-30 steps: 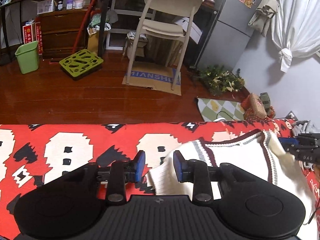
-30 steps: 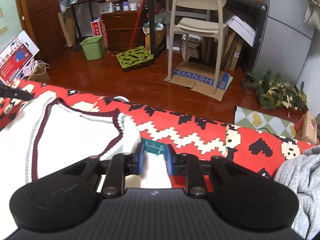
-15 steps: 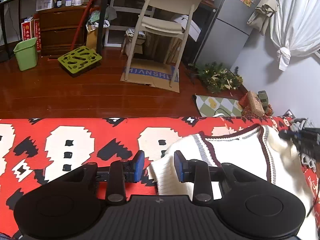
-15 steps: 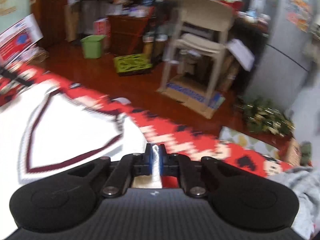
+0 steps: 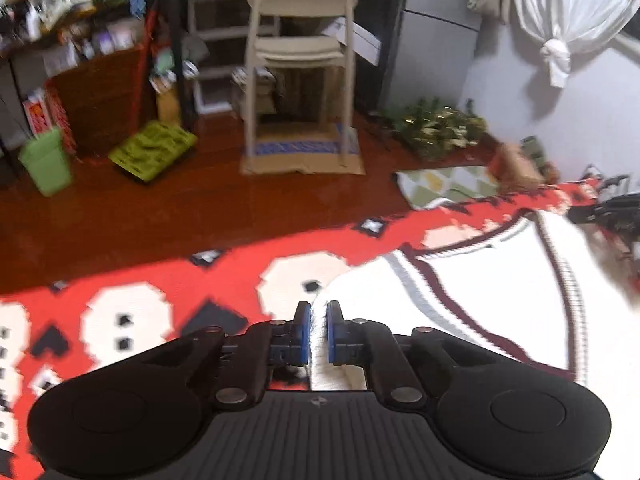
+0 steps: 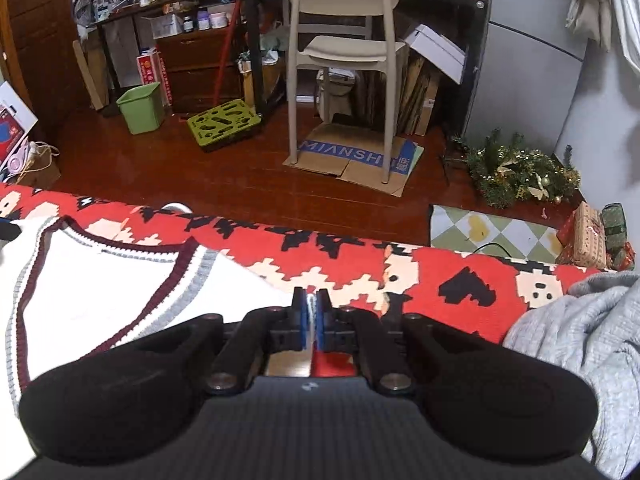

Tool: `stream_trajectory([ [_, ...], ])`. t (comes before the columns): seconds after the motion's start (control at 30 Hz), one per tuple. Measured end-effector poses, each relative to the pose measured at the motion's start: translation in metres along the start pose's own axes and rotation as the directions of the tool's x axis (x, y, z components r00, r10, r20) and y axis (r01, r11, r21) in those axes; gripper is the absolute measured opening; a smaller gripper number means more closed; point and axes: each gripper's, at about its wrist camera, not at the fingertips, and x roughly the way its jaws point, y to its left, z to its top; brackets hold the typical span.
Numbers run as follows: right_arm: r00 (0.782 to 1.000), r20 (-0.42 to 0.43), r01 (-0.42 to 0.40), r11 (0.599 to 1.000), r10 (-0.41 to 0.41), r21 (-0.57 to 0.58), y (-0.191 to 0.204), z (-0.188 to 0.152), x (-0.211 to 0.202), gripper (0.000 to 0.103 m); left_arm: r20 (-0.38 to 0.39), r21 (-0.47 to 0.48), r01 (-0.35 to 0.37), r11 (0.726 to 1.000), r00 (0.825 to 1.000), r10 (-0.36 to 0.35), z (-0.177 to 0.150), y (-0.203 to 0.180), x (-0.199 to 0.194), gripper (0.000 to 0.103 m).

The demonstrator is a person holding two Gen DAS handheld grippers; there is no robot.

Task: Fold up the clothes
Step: 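Lift the folded sweater up off the blanket with both tools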

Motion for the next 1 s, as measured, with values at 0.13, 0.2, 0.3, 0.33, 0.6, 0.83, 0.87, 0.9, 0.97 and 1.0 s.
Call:
stream_trajectory([
  [0.13,1.0,-0.008,-0.003,1.0,0.003,0.03,-0.007,0.0,0.005,0.004,-0.005,-0.056,0.021,0.998,1.0,-0.022,0.0,0.01,0.001,0.009],
  [0.2,1.0,-0.012,-0.006,0.999,0.006,0.032,-0.01,0.0,0.007,0.005,-0.007,-0.084,0.032,0.996,0.999,-0.033,0.001,0.014,0.002,0.012],
  [0.3,1.0,0.003,-0.006,0.998,0.006,0.064,-0.016,0.004,0.0,0.011,-0.009,-0.126,0.048,0.991,0.999,-0.049,0.001,0.021,0.003,0.012],
  [0.33,1.0,0.022,-0.005,0.997,0.004,0.071,-0.017,0.007,-0.004,0.011,-0.01,-0.14,0.053,0.989,0.998,-0.055,0.001,0.024,0.004,0.012],
  [0.6,0.985,0.015,-0.171,0.98,0.174,-0.098,0.04,0.035,-0.031,0.012,-0.003,-0.268,0.104,0.958,0.994,-0.108,-0.003,0.043,0.005,0.017],
  [0.83,0.904,-0.073,-0.423,0.906,0.422,0.01,0.128,0.063,0.002,0.013,0.006,-0.325,0.14,0.935,0.989,-0.147,-0.003,0.049,0.008,0.017],
  [0.87,0.898,-0.084,-0.43,0.902,0.431,0.038,0.139,0.065,0.01,0.014,0.006,-0.333,0.144,0.932,0.989,-0.15,-0.003,0.05,0.008,0.017],
  [0.9,0.893,-0.094,-0.436,0.897,0.441,0.065,0.149,0.067,0.019,0.016,0.007,-0.34,0.146,0.929,0.988,-0.153,-0.003,0.05,0.009,0.017],
  [0.97,0.888,-0.115,-0.435,0.894,0.446,0.111,0.16,0.07,0.038,0.018,0.008,-0.343,0.149,0.927,0.988,-0.156,-0.003,0.051,0.009,0.017],
  [1.0,0.885,-0.125,-0.433,0.891,0.449,0.134,0.166,0.071,0.048,0.019,0.007,-0.337,0.149,0.93,0.988,-0.156,-0.003,0.05,0.009,0.017],
])
